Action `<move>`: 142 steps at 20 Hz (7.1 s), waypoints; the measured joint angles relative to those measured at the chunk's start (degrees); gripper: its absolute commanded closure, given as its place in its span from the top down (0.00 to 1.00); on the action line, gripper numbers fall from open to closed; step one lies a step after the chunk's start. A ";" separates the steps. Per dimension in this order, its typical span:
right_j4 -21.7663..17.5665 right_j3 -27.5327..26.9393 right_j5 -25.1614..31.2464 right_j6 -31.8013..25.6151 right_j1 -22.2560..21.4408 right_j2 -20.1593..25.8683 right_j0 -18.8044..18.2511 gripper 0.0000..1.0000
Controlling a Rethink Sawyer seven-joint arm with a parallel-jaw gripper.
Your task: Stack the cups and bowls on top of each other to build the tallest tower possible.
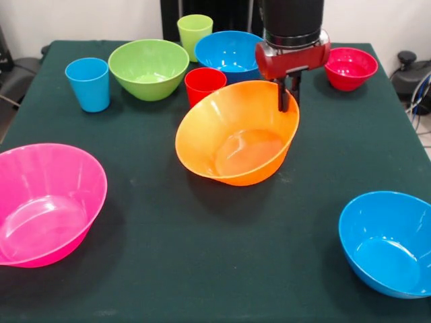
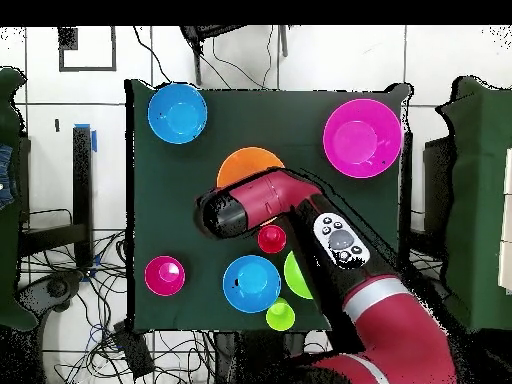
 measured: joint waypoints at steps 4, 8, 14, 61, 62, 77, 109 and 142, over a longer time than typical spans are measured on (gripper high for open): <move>0.75 -1.63 0.98 0.00 0.51 -1.82 2.61 1.00; 1.80 -1.76 0.95 0.00 1.05 -2.11 3.42 1.00; 2.89 -1.75 0.96 0.00 2.86 -2.68 4.77 1.00; 18.22 2.95 2.48 0.00 -5.59 2.02 1.81 1.00; 18.51 3.01 1.75 0.00 -5.16 2.25 1.82 1.00; 19.48 3.81 -18.90 0.00 6.28 5.44 4.44 1.00; 6.31 -3.17 -12.94 -4.26 37.26 22.36 -12.01 1.00; 5.08 -15.50 3.73 -4.30 12.92 1.59 9.17 1.00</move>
